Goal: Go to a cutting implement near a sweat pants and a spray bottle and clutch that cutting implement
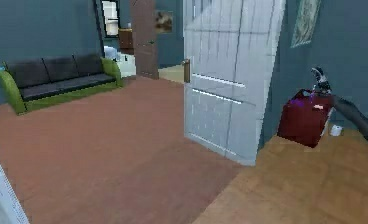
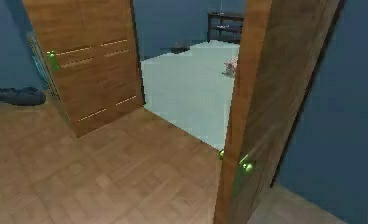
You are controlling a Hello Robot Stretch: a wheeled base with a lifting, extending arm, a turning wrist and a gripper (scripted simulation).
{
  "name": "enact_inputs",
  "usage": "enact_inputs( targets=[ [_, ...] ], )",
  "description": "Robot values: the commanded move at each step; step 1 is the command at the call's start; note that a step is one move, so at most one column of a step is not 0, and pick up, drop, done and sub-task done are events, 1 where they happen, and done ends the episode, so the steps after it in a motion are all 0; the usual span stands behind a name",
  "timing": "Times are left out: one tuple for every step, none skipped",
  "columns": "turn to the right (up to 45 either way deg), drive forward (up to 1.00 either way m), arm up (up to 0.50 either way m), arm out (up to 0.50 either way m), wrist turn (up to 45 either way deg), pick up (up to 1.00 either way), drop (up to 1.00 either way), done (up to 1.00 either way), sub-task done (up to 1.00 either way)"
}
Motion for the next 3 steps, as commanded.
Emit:
enact_inputs(
  targets=[
    [-21.0,0.00,0.00,0.00,0.0,0.00,0.00,0.00,0.00],
    [0.0,0.05,0.00,0.00,0.0,0.00,0.00,0.00,0.00],
    [45.0,0.00,0.00,0.00,0.0,0.00,0.00,0.00,0.00]
  ],
)
